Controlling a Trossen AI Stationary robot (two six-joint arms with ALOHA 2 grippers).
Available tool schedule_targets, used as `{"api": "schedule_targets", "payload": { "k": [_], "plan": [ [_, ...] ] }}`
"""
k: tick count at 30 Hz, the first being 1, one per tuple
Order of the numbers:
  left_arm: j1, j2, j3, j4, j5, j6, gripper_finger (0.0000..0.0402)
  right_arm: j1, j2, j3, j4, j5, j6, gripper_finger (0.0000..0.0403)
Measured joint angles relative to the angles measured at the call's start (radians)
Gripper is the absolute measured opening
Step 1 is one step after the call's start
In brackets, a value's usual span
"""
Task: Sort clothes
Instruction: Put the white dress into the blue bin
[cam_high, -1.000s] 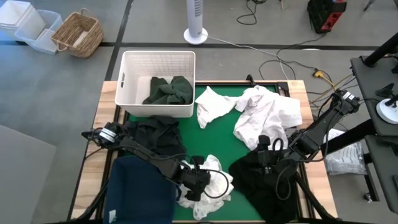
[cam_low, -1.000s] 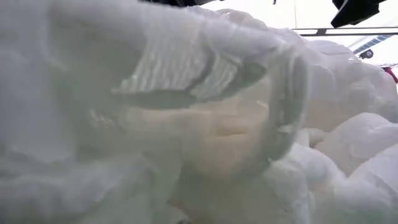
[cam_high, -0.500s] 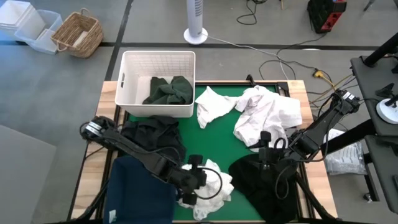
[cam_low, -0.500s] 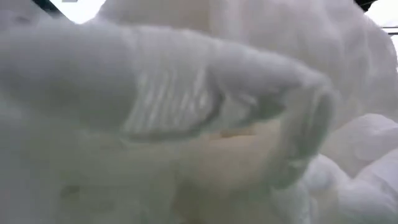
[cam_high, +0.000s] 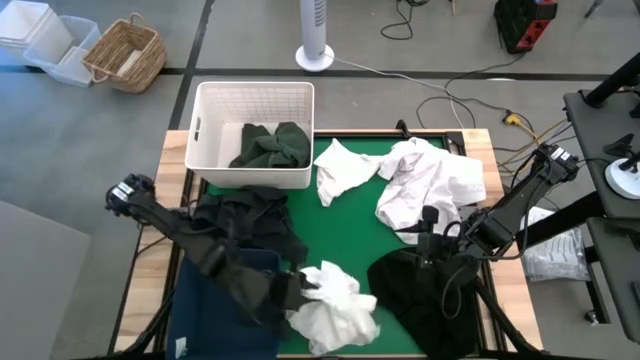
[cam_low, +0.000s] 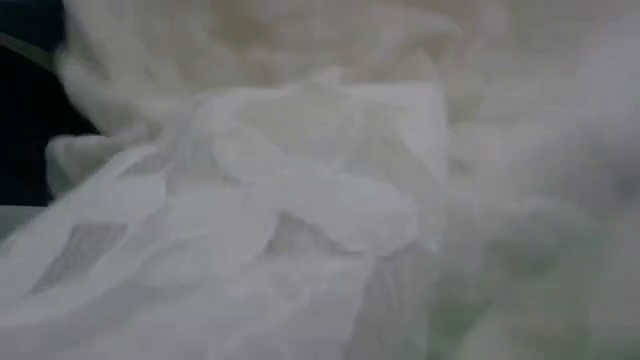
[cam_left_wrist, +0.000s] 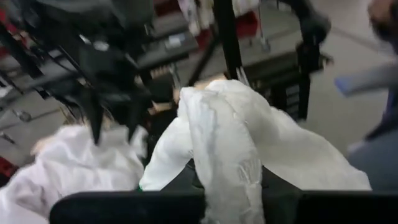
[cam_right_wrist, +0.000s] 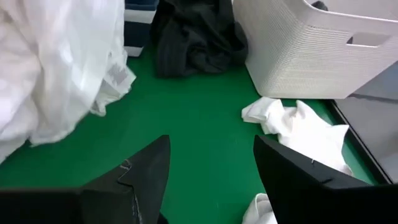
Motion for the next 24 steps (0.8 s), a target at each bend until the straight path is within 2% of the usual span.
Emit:
{"api": "schedule_targets", "payload": {
  "k": [5,11,14,18,24],
  "plan": [
    [0.0,-0.06,0.0,0.044,-0.008,-0.004,0.0,0.0,0.0,0.0,0.002,0.001,-0.001,0.0214],
    [0.0,-0.123,0.001,0.175,-0.008,-0.01,0.0,0.0,0.0,0.0,0.001,0.022,-0.011,0.0208],
    [0.0,-0.158,0.011,0.159,0.012,-0.043,0.0,0.0,0.0,0.0,0.002,0.023,-0.017,0.0203],
    [0.0,-0.177,0.103,0.048,0.017,-0.103,0.0,0.0,0.0,0.0,0.002,0.023,-0.018,0.0195],
    [0.0,-0.136,0.339,-0.072,0.019,-0.128,0.0,0.0,0.0,0.0,0.002,0.025,-0.029,0.0181]
  ]
}}
